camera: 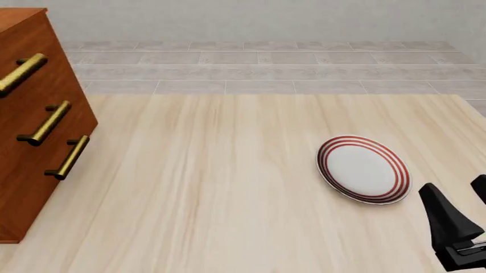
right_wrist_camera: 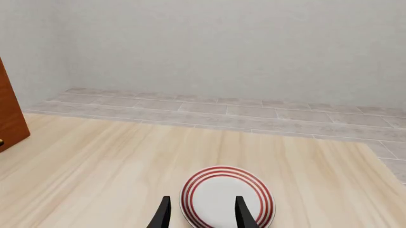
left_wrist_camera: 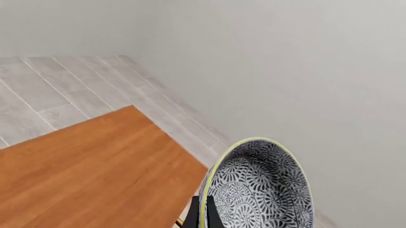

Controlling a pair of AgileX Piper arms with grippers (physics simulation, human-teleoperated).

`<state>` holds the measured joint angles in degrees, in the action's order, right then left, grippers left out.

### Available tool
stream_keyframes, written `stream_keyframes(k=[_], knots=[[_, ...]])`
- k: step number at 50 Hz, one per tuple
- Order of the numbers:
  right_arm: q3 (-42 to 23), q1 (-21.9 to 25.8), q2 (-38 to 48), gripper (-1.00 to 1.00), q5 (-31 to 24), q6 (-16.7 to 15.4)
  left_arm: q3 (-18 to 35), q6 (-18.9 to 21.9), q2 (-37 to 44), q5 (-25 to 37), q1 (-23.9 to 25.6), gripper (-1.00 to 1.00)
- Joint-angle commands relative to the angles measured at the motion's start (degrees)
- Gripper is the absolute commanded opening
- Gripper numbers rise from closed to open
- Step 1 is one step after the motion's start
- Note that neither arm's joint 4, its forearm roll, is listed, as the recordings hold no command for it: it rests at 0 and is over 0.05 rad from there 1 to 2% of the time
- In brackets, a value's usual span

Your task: Put the bowl on top of the cabinet.

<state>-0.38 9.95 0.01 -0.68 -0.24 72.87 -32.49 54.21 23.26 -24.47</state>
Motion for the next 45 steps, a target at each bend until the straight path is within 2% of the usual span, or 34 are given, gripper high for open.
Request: stream_keyframes(k=[1,23,45], knots=[[0.00,0.01,0.00,1.00,0.01,0.00,-2.01,1.06,1.14,-2.79,-3.53,-1.00],[0.00,0.00,0.00,1.00,0.00,0.00,-4.72,-0.16,4.36,-6.72,-8.63,-1.00],[0.00,-0.01,0.00,1.00,0.01,-0.01,-7.91,1.84,6.61,-10.75,-11.30,-1.00]])
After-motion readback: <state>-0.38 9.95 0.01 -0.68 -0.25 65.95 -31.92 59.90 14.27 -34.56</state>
